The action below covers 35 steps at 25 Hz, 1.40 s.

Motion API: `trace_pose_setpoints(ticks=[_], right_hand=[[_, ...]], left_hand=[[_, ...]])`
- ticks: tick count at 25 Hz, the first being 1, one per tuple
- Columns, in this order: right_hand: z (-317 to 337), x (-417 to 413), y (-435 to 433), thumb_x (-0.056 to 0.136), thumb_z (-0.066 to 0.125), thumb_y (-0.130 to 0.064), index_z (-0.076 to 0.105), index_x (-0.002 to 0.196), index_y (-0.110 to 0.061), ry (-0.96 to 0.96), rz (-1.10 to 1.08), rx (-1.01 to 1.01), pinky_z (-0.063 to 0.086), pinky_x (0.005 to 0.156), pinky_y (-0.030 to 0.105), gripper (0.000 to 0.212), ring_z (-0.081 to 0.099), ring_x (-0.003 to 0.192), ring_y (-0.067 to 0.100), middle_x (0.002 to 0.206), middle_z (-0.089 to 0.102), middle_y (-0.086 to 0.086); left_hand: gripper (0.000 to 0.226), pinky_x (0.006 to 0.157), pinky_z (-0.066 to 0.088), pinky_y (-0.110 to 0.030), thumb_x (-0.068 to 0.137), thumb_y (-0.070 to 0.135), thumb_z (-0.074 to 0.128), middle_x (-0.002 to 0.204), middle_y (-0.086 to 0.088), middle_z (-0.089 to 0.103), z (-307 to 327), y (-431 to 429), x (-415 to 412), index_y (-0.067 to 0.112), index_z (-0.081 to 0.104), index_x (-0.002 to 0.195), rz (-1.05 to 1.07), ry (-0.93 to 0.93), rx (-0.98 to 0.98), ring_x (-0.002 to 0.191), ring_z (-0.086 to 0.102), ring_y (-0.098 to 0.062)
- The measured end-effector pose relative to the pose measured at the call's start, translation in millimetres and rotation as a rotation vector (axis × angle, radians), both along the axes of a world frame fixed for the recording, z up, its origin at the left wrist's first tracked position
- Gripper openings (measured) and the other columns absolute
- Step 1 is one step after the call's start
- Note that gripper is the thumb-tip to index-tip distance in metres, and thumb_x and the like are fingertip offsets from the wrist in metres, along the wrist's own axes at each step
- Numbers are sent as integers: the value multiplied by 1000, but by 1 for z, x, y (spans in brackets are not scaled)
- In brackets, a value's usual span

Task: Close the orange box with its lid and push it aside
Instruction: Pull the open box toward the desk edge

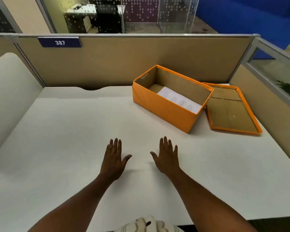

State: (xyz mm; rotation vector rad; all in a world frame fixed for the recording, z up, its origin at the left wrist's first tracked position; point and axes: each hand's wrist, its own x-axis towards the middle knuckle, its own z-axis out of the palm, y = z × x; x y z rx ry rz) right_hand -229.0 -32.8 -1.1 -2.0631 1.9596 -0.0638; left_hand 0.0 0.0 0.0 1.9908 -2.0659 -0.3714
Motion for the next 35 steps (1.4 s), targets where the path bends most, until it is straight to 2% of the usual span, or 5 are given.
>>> trace_pose_setpoints(ticks=[12,16,22,26,35], right_hand=[[-18,-26,14,95,33,-48,28,141,-9,65,41,66,25,111,45,61,23,141,28,151,28,13],[0,-36,-13,93,41,-37,51,116,-12,20,96,-182,45,86,36,36,53,108,24,114,57,4],[46,-55,-67,87,55,-21,59,83,-9,-97,124,-522,48,60,37,13,60,73,28,77,62,8],[87,-75,-119,86,51,-16,56,77,-6,-160,97,-648,46,57,38,14,56,68,30,71,59,13],[117,-120,-263,87,50,-23,56,98,-7,-248,-285,-570,44,84,42,20,58,98,29,101,63,13]], left_hand=[[87,120,13,-41,87,68,15,153,-14,35,-31,16,-7,5,37,143,105,-127,234,145,24,-31],[60,95,40,-44,93,52,38,104,-19,65,-9,-12,-36,-2,63,96,234,80,25,105,58,-38],[47,83,42,-35,97,40,46,102,-21,69,36,-77,-88,-2,66,89,414,471,17,103,61,-35],[53,64,34,-33,95,32,49,55,-16,51,69,-126,-118,13,35,48,534,580,88,72,56,-39],[56,89,50,-44,96,50,39,109,-21,64,104,-221,-176,-2,57,105,711,937,227,106,62,-35]])
